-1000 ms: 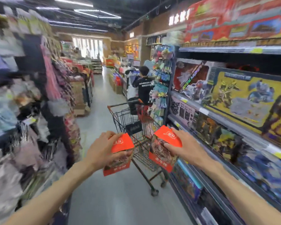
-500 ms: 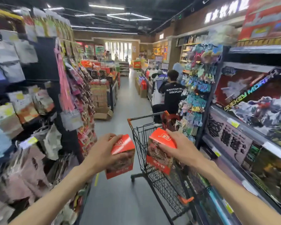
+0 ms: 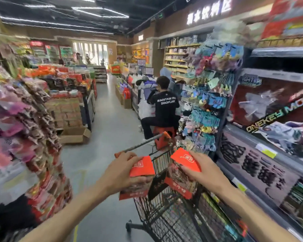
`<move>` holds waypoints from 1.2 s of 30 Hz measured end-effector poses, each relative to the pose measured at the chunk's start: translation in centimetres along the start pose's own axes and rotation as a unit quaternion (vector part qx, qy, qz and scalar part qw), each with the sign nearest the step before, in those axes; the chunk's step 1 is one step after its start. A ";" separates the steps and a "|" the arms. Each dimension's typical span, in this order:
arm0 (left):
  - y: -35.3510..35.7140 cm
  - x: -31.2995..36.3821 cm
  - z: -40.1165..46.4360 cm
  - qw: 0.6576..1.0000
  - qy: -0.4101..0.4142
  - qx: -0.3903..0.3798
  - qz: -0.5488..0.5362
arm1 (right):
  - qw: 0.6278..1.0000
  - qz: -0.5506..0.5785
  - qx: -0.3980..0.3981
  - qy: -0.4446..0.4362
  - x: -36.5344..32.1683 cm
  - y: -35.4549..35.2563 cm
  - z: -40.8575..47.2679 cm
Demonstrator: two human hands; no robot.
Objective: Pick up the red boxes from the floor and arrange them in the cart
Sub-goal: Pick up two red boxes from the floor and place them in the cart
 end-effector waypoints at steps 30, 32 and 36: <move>49.1 -3.3 46.3 0.914 0.258 -0.298 -0.100 | 0.933 0.043 -0.037 0.355 37.7 20.9 10.5; 53.0 -4.3 46.3 0.905 0.280 -0.309 -0.082 | 0.928 0.049 -0.066 0.362 39.3 24.3 10.4; 59.4 -6.3 46.6 0.893 0.286 -0.342 -0.063 | 0.922 0.061 -0.081 0.374 41.8 30.1 10.8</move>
Point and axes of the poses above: each hand's wrist, its own z-axis towards the middle knuckle, its own y-axis out of the palm, x = y × z, the point moved 1 cm from there along z, towards the middle knuckle, and after that the axes turned 8 degrees about -x, right-handed, at the moved point
